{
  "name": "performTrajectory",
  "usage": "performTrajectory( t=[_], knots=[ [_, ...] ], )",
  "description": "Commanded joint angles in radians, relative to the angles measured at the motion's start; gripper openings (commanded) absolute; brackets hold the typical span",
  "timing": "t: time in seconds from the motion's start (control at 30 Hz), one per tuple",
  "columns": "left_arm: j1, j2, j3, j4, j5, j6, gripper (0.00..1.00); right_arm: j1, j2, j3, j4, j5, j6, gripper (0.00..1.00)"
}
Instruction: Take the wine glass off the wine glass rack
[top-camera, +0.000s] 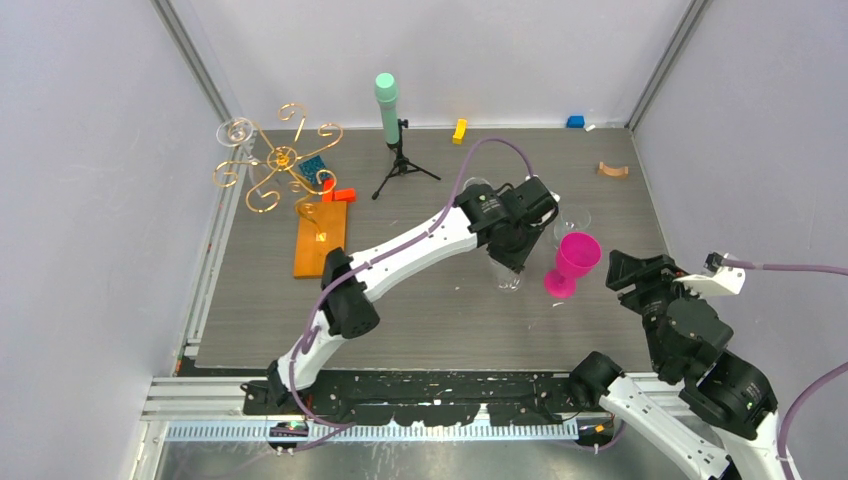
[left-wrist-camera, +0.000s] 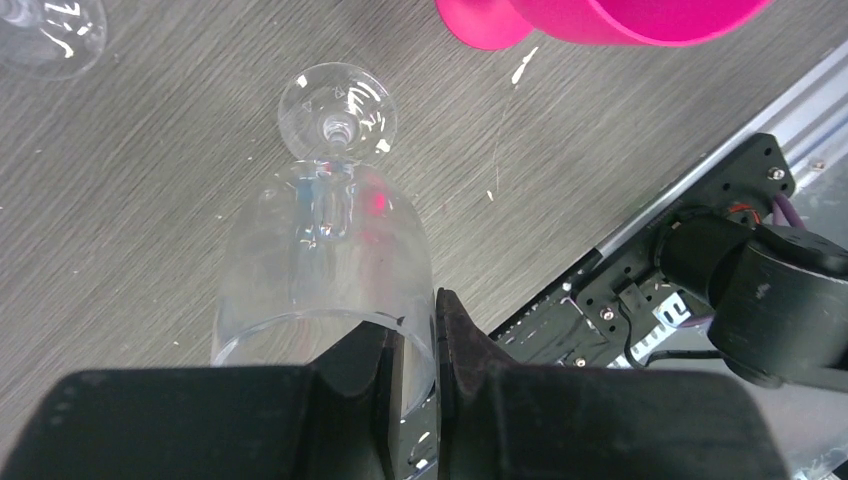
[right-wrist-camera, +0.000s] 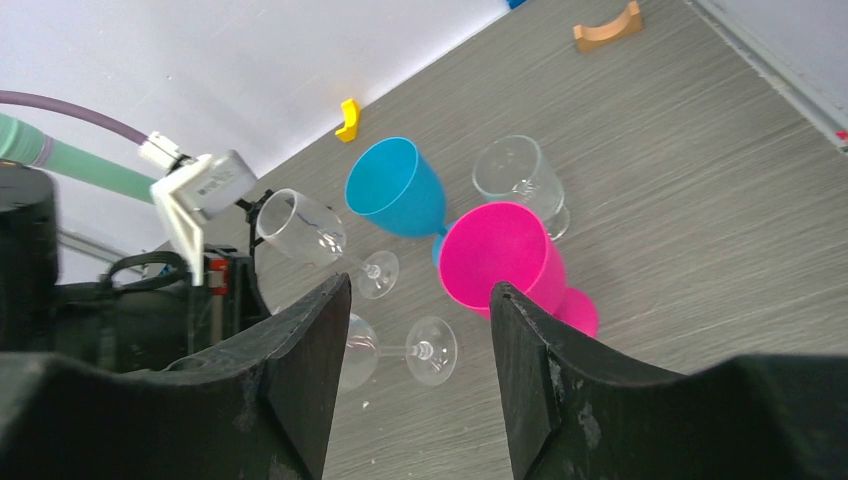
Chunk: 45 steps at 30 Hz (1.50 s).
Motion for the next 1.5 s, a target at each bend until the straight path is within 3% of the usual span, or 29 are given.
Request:
performTrajectory(
  t=[0.0, 0.3, 0.67, 0.9, 1.0, 1.17, 1.27, 1.47],
  knots=[
    [-0.005, 0.018, 0.068, 0.008, -0.005, -0.025, 0.00, 0.005, -0.027, 0.035, -0.066, 0.059, 0.008, 0.58],
    [-0.005, 0.048, 0.076, 0.058, 0.001, -0.049, 0.08, 0.005, -0.065, 0.020, -0.099, 0.039, 0.041, 0.58],
    [-0.004, -0.008, 0.074, 0.125, 0.040, -0.046, 0.52, 0.005, -0.060, 0.024, -0.105, 0.024, 0.050, 0.58],
    [0.010, -0.105, 0.015, 0.208, 0.084, -0.047, 0.62, 0.005, -0.055, 0.027, -0.104, 0.010, 0.057, 0.58],
    [0.013, -0.172, -0.021, 0.245, 0.097, -0.041, 0.65, 0.005, -0.048, 0.031, -0.104, -0.004, 0.060, 0.58],
    [0.014, -0.325, -0.139, 0.323, 0.076, 0.026, 0.78, 0.005, -0.037, 0.033, -0.096, -0.028, 0.064, 0.58],
    [0.030, -0.441, -0.227, 0.338, -0.003, 0.077, 0.98, 0.005, -0.028, 0.029, -0.085, -0.051, 0.065, 0.58],
    [0.183, -0.672, -0.416, 0.398, -0.077, 0.067, 1.00, 0.004, 0.052, 0.034, -0.065, -0.132, 0.075, 0.59]
  ],
)
